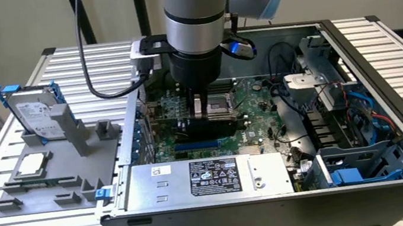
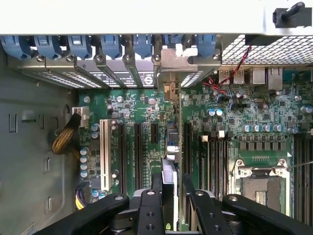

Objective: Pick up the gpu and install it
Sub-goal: 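Insert the gpu into the slot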

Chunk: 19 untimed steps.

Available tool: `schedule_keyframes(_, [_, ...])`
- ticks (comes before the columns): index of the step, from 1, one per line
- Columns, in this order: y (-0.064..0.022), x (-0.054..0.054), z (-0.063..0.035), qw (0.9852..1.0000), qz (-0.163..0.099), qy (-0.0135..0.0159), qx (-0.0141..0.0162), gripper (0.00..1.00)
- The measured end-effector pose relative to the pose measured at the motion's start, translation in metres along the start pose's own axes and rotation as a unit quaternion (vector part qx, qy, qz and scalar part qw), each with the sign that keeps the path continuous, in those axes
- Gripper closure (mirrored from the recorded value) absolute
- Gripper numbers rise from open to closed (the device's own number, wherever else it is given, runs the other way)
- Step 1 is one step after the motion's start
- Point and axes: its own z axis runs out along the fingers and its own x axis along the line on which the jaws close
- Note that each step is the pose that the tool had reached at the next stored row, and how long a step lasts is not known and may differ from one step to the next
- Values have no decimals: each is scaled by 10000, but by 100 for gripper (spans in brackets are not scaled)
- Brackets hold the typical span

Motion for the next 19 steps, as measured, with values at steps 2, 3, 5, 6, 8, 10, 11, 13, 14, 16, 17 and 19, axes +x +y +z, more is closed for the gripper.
schedule_keyframes(2, [8,1,20,10000,0,0,4,74])
schedule_keyframes(3, [8,1,28,10000,-1,0,5,74])
schedule_keyframes(5, [10,1,39,10000,-1,0,5,74])
schedule_keyframes(6, [10,2,45,10000,0,0,4,74])
schedule_keyframes(8, [14,2,60,10000,0,0,4,74])
schedule_keyframes(10, [16,2,73,10000,0,0,4,74])
schedule_keyframes(11, [17,3,78,10000,0,0,5,74])
schedule_keyframes(13, [19,3,86,10000,0,0,4,74])
schedule_keyframes(14, [20,3,90,10000,0,0,4,74])
schedule_keyframes(16, [22,3,94,10000,0,1,4,74])
schedule_keyframes(17, [24,3,95,10000,0,1,4,74])
schedule_keyframes(19, [28,4,99,10000,0,0,4,74])
